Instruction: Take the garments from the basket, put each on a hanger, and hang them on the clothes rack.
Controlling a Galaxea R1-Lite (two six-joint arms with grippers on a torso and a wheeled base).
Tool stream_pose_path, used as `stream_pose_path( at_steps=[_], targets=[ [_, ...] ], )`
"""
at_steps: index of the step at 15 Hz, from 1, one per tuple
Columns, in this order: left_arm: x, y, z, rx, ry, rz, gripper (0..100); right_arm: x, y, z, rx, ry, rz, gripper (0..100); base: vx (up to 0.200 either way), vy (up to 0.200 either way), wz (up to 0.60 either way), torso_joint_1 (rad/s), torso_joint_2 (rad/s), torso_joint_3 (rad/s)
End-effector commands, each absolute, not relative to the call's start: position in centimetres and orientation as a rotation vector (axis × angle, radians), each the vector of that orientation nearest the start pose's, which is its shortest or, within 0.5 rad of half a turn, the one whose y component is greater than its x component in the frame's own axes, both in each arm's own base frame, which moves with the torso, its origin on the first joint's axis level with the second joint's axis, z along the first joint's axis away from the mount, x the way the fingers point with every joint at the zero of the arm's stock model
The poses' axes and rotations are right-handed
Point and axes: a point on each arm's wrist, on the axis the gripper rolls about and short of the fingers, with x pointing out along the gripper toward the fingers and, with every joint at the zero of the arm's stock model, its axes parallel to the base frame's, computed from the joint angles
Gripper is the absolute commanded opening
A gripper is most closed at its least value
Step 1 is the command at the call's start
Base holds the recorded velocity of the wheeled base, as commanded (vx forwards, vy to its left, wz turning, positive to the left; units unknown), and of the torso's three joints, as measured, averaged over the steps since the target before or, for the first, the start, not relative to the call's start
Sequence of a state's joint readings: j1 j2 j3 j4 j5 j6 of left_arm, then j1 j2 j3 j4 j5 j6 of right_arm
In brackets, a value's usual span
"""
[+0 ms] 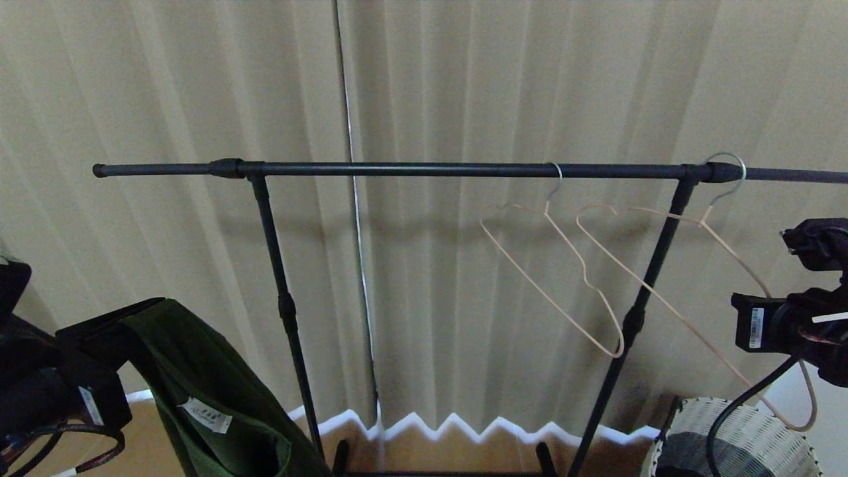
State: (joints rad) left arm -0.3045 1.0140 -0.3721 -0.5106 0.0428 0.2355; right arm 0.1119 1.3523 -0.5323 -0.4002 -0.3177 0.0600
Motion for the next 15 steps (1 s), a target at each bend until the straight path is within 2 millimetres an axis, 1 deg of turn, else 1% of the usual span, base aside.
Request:
stream_pose_path(
  at_steps=[1,6,9,11,12,15],
  targets=[
    [12.3,-3.7,19.7,0.257,0.098,-0.27,0,20.0,1.5,17.6,-0.03,0.402,-0.215,0,-0.2,0.0,0.0,-0.002,0.0,0.007],
    [12.3,-3.7,19.6,0.258,0.102,-0.272,0,20.0,1.6,17.4,-0.029,0.403,-0.212,0,-0.2,0.0,0.0,0.002,0.0,0.003],
    [12.3,-3.7,19.2,0.263,0.118,-0.276,0,19.8,1.6,17.0,-0.031,0.417,-0.212,0,0.0,0.0,0.0,0.0,0.0,0.0],
    [12.6,-3.9,19.2,0.265,0.125,-0.283,0,19.8,1.6,17.1,-0.029,0.411,-0.211,0,0.0,0.0,0.0,0.0,0.0,0.0],
    [12.6,-3.9,19.1,0.265,0.128,-0.284,0,19.7,1.5,17.4,-0.027,0.399,-0.212,0,0.0,0.0,0.0,0.0,0.0,0.0],
    [13.7,-4.3,18.7,0.282,0.174,-0.289,0,19.3,2.3,19.1,-0.015,0.328,-0.167,0,0.0,0.0,0.0,0.0,0.0,0.0]
  ],
)
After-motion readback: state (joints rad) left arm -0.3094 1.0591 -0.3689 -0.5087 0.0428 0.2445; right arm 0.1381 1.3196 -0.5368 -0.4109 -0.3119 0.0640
